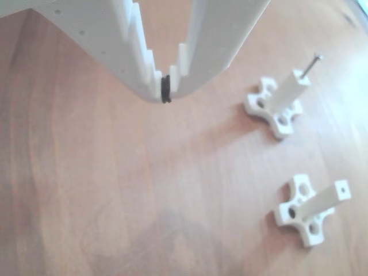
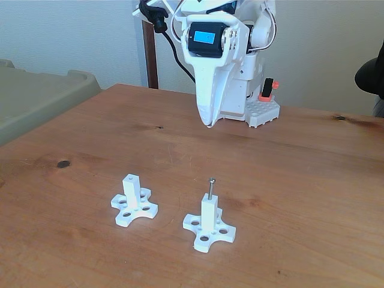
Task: Grab the screw and set it in the hole.
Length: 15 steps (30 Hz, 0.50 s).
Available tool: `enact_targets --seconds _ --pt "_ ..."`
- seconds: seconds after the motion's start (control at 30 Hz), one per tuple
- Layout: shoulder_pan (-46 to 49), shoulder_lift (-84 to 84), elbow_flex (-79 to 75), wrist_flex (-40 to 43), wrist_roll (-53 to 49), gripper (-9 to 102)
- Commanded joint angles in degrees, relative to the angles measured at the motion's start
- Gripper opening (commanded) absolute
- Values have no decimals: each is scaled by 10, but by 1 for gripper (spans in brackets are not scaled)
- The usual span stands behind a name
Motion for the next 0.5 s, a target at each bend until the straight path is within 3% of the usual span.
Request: enact_targets --seconds 0.0,0.47 --pt "2 127 64 -8 -4 -4" --pt "1 279 137 33 -7 -4"
